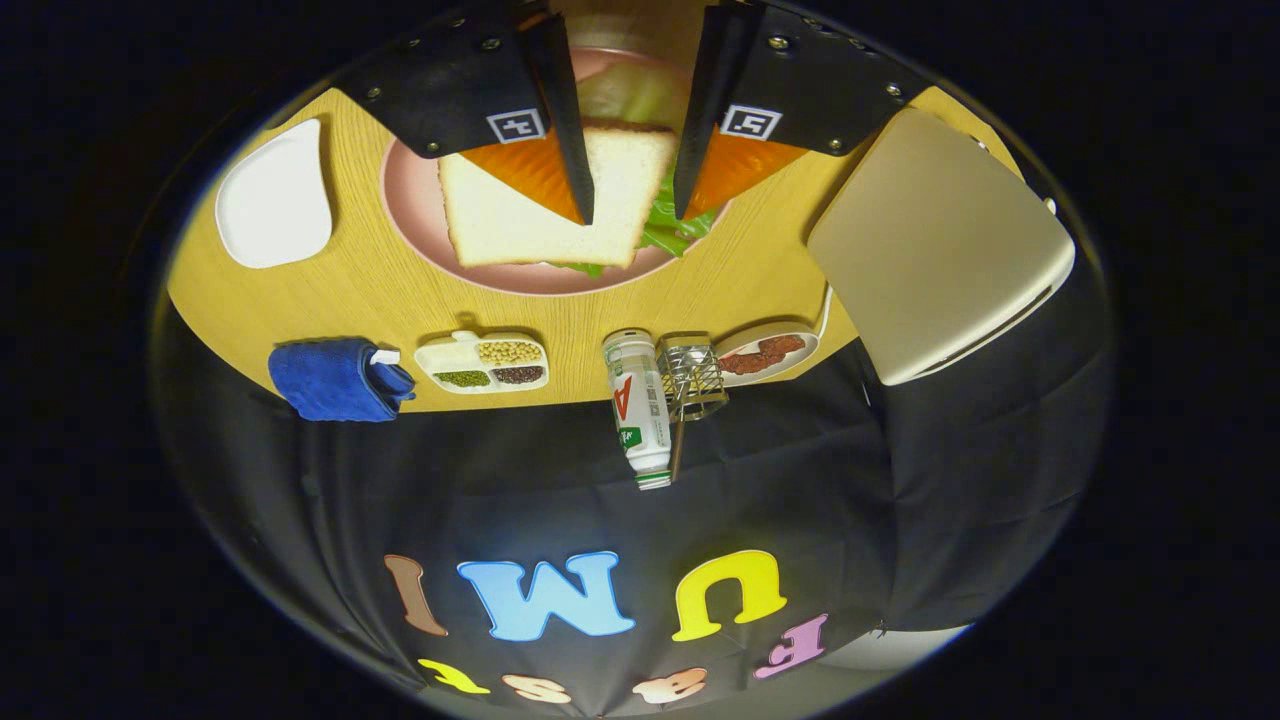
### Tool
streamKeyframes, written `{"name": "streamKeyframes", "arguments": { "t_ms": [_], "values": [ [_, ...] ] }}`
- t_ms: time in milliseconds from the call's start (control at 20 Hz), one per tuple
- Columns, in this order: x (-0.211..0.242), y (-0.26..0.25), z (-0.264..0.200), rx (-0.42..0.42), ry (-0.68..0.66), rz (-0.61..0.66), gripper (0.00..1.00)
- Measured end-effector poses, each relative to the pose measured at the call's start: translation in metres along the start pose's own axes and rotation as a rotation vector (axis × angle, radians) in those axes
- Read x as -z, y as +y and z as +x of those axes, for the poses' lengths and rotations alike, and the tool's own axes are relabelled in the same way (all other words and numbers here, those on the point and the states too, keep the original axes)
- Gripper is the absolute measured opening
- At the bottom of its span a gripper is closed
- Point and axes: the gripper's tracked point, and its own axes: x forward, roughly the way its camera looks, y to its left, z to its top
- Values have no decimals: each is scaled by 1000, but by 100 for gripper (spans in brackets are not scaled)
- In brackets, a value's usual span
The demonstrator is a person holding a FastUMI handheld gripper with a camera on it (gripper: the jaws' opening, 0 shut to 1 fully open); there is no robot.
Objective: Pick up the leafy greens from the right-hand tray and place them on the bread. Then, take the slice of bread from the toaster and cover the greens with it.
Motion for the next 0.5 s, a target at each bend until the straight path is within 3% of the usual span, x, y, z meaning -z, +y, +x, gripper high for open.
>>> {"name": "streamKeyframes", "arguments": {
  "t_ms": [500],
  "values": [
    [-64, -50, -29, 91, -170, -133, 49]
  ]
}}
